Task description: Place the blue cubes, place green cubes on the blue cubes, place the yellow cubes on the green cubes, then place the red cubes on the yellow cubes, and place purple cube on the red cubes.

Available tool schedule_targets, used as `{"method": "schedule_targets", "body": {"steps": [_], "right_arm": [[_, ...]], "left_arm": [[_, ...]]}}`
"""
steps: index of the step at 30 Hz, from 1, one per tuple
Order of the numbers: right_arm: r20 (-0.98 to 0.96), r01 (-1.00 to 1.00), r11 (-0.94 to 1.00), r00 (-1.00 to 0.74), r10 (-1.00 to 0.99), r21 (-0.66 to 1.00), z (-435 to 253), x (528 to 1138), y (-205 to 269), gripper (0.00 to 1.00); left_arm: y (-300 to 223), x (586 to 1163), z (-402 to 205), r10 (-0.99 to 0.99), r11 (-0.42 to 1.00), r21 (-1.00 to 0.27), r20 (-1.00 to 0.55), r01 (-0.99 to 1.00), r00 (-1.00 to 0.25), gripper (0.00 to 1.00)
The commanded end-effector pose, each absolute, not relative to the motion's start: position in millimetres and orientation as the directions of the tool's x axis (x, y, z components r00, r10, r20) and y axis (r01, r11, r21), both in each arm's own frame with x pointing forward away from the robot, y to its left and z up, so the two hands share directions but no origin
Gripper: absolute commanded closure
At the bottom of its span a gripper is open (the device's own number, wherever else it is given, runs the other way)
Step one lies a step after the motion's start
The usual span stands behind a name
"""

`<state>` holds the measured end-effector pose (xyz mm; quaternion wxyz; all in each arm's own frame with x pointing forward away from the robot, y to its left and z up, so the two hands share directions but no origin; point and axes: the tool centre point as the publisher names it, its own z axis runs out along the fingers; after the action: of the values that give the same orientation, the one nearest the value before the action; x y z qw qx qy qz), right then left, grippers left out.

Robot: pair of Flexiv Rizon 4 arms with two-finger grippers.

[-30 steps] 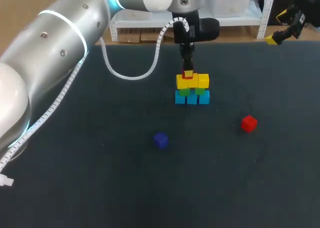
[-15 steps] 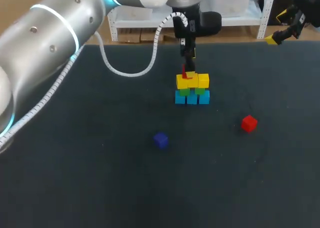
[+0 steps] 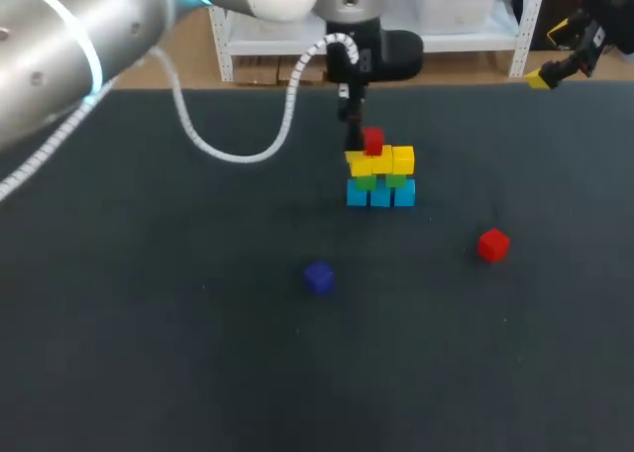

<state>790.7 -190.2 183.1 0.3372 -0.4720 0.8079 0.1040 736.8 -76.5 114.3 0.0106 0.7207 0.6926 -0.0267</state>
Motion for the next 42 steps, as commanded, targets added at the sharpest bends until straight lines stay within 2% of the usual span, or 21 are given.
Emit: {"method": "schedule_targets", "body": {"steps": [1, 9, 12, 29, 34, 42], "right_arm": [[-0.646, -0.835, 0.53, -0.324, -0.691, -0.149, 183, 791, -191, 0.0], [-0.646, -0.835, 0.53, -0.324, -0.691, -0.149, 183, 791, -191, 0.0], [-0.646, -0.835, 0.53, -0.324, -0.691, -0.149, 183, 791, -191, 0.0], [-0.646, -0.835, 0.53, -0.324, -0.691, -0.149, 183, 791, -191, 0.0], [-0.646, -0.835, 0.53, -0.324, -0.691, -0.149, 183, 791, -191, 0.0], [-0.646, -0.835, 0.53, -0.324, -0.691, -0.149, 183, 791, -191, 0.0]], "left_arm": [[-47, 715, 117, 0.994, 0.003, 0.216, -0.109, 0.976, 0.021, 0.0], [-13, 702, 113, 0.994, 0.061, 0.207, -0.106, 0.976, -0.04, 0.0], [-10, 700, 105, 1.0, -0.005, 0.158, -0.014, 0.987, 0.008, 0.0], [-10, 700, 105, 1.0, -0.005, 0.158, -0.014, 0.987, 0.008, 0.0], [10, 700, 106, 0.967, 0.164, 0.213, -0.229, 0.963, -0.114, 0.0], [36, 700, 100, 0.896, 0.309, 0.251, -0.399, 0.917, -0.193, 0.0]]}}
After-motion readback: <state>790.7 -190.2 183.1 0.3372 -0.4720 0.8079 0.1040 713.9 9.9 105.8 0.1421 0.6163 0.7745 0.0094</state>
